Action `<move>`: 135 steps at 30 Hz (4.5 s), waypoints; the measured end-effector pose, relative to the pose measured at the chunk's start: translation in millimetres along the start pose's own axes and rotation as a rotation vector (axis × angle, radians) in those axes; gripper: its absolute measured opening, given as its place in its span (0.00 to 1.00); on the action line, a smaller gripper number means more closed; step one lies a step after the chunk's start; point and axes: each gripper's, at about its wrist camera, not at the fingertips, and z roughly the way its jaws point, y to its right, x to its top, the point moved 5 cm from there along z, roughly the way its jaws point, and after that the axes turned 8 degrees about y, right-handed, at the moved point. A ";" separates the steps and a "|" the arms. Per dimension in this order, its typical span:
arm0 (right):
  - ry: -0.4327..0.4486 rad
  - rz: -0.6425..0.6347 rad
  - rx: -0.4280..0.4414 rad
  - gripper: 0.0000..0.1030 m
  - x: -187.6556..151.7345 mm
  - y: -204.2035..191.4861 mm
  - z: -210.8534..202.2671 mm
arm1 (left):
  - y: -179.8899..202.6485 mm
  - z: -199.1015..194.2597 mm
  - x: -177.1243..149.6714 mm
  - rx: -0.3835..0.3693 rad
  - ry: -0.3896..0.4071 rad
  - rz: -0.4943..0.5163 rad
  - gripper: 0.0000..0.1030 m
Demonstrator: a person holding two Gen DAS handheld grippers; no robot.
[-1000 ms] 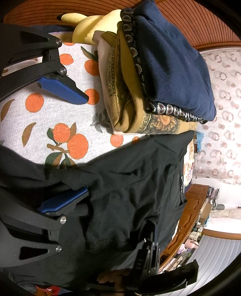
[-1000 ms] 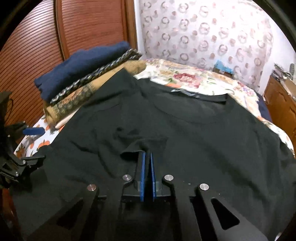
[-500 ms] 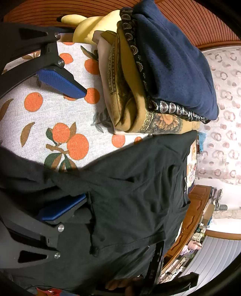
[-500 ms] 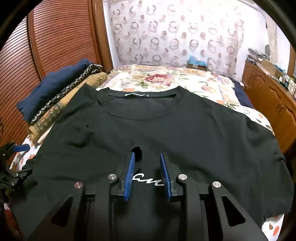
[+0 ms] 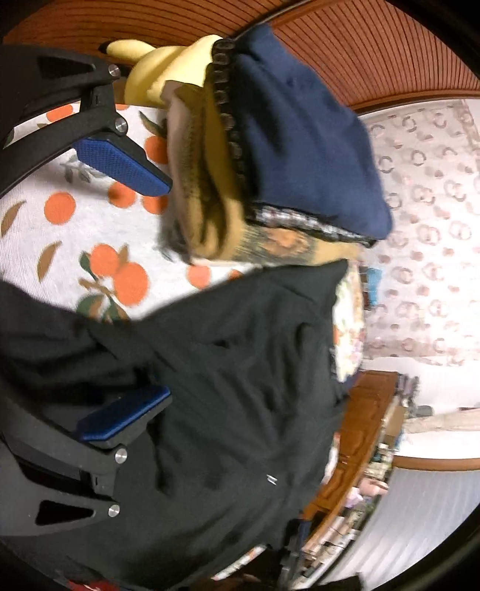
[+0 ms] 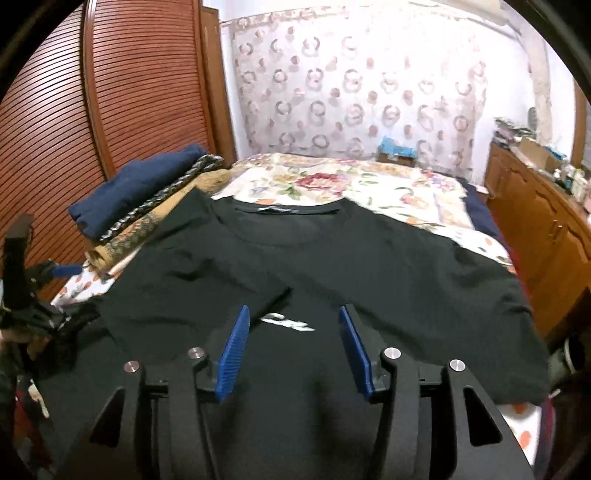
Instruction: Fold small clothes
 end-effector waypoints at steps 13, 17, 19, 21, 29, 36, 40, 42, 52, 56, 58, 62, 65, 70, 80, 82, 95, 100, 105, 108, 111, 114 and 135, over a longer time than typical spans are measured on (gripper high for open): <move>-0.007 0.177 -0.242 0.51 -42.8 112.7 -48.9 | 63.7 -6.9 38.7 -0.118 0.122 -0.005 0.99; -0.028 0.250 -0.284 0.51 -54.4 139.2 -57.7 | 81.0 1.8 35.3 -0.153 0.107 -0.004 0.99; -0.038 0.255 -0.313 0.51 -53.7 145.4 -56.9 | 86.2 6.2 32.5 -0.161 0.094 0.001 0.99; -0.042 0.265 -0.313 0.51 -53.6 145.5 -56.2 | 91.3 9.6 29.7 -0.170 0.079 0.001 0.99; -0.081 0.314 -0.266 0.51 -40.3 154.6 -33.9 | 103.1 13.1 25.5 -0.182 0.054 0.007 0.99; -0.118 0.354 -0.222 0.51 -36.1 169.5 -12.8 | 105.1 6.9 24.1 -0.188 0.064 0.007 0.99; -0.131 0.303 -0.230 0.25 -32.6 165.9 -4.9 | 102.6 4.0 23.4 -0.193 0.070 -0.003 0.99; -0.127 0.263 -0.244 0.09 -30.3 162.7 -4.9 | 101.1 2.3 23.1 -0.191 0.075 -0.005 0.99; 0.055 0.093 -0.193 0.08 30.3 111.5 -25.8 | 92.7 -3.8 23.8 -0.187 0.097 -0.037 0.99; 0.072 0.057 -0.078 0.08 35.3 72.1 -31.6 | 92.5 -5.2 24.5 -0.191 0.101 -0.043 0.99; 0.048 0.051 -0.038 0.08 28.7 58.6 -32.1 | 92.8 -6.3 24.5 -0.192 0.103 -0.039 0.99; 0.020 0.034 -0.050 0.39 12.6 63.2 -40.7 | 94.1 -9.3 26.2 -0.191 0.110 -0.032 0.99; 0.022 0.056 -0.084 0.43 6.1 80.1 -47.7 | 94.6 -13.7 29.3 -0.193 0.130 -0.039 0.99; 0.067 0.151 -0.101 0.43 3.2 105.0 -66.3 | 95.3 -18.9 33.3 -0.197 0.161 -0.057 0.99; -0.123 0.204 -0.171 0.43 -15.2 120.4 -1.0 | 102.1 -21.4 34.4 -0.203 0.162 -0.040 0.99; -0.142 0.191 -0.177 0.42 -16.3 117.6 8.6 | 102.5 -23.2 34.7 -0.197 0.166 -0.031 0.99; -0.084 0.012 -0.114 0.04 40.6 75.9 12.8 | 91.0 -23.1 29.9 -0.187 0.170 -0.060 0.99; -0.016 -0.072 -0.040 0.04 94.1 28.8 8.4 | 85.7 -24.3 28.6 -0.188 0.173 -0.080 0.99; -0.014 -0.142 0.036 0.04 127.5 -15.5 24.9 | 82.7 -24.0 26.0 -0.186 0.170 -0.087 0.99; -0.015 -0.147 0.068 0.05 139.3 -30.1 40.6 | 78.5 -23.9 24.7 -0.185 0.169 -0.097 0.99; -0.027 -0.123 0.100 0.22 143.0 -28.2 57.6 | 74.8 -23.0 23.2 -0.182 0.164 -0.104 0.99; -0.031 -0.099 0.066 0.37 135.8 -11.6 58.4 | 71.7 -21.9 22.3 -0.180 0.161 -0.111 0.99; -0.240 -0.199 0.062 0.21 27.2 -57.2 52.6 | 67.9 -17.6 19.5 -0.173 0.147 -0.123 0.99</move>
